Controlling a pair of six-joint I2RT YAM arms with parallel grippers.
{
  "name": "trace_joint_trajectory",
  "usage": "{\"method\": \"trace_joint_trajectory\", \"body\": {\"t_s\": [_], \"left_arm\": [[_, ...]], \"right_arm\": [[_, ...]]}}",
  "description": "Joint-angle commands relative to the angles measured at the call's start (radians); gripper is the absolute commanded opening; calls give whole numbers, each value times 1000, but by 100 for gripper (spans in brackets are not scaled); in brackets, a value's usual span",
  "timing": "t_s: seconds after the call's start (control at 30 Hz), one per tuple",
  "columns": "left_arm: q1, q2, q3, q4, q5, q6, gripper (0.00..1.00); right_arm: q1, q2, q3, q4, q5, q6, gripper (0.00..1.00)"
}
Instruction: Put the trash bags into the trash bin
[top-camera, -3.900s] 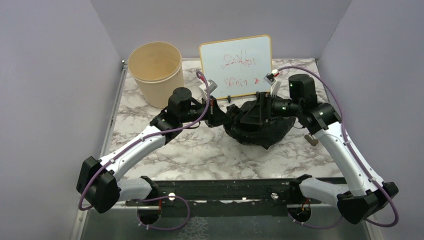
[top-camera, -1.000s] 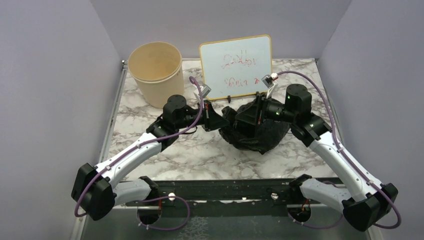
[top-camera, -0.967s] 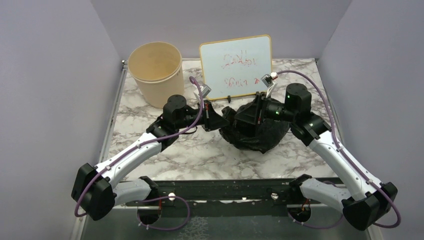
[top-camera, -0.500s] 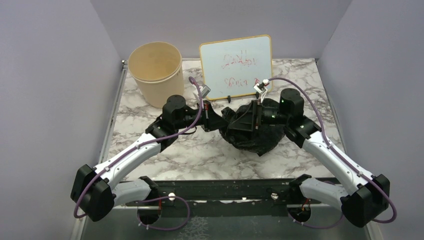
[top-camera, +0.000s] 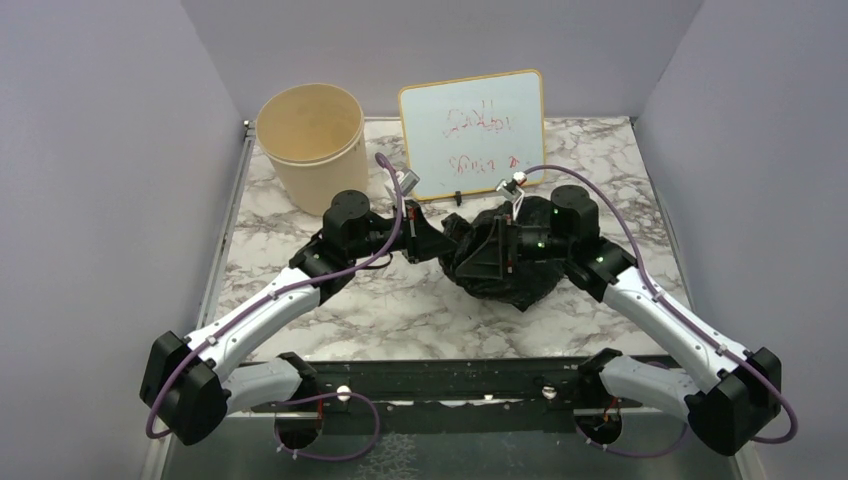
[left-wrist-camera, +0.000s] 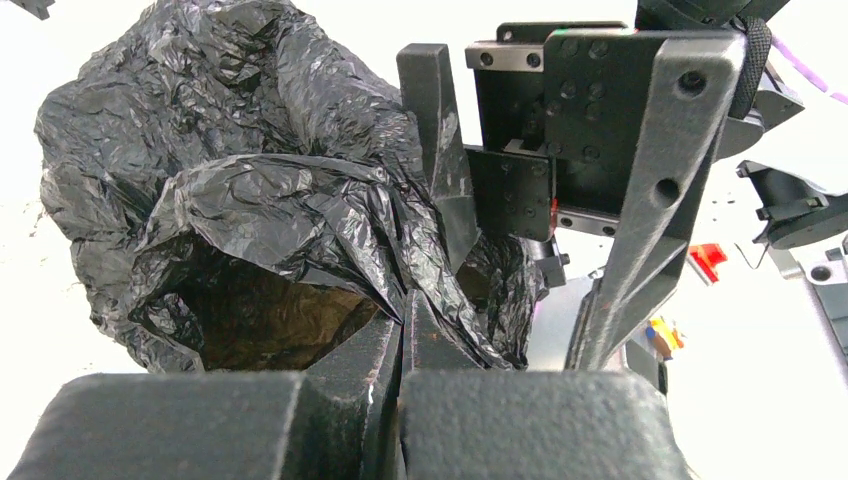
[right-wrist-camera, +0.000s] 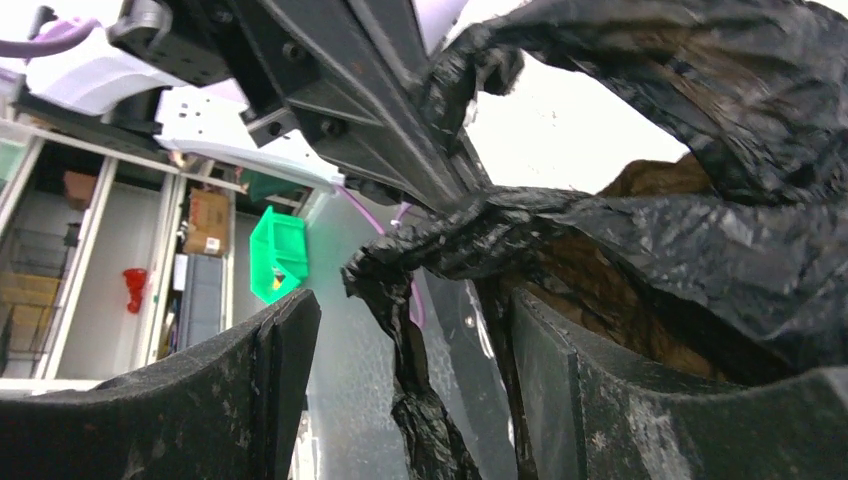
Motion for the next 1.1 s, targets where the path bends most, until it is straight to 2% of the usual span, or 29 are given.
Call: {"method": "trace_joint_trajectory", "body": {"t_s": [0.0,0.33,0.53,0.73,0.83,0.97,1.07], "left_arm": [[1,-25,7,35,-23,-8,0],[0,-12,-6,80,-35,-43,0],[-1,-13,-16,102,-35,-52,0],[-4,-6,-12,102,-26,-55,0],[-3,-8,-12,102,-34,-56,0],[-3,-4,-4,97,-23,-47,0],[-3,-3,8,61,-31,-22,0]], "right_arm": [[13,-14,55,-171,93,-143,71],[24,4,58,-63,91,-39,61],[52,20,115,-128,144,-87,58],[54,63,204,-278,226,-184,63],[66,84,210,-304,237,-207,61],[70,78,212,-269,157,-276,49],[69,64,251,-321,293,-294,42]]}}
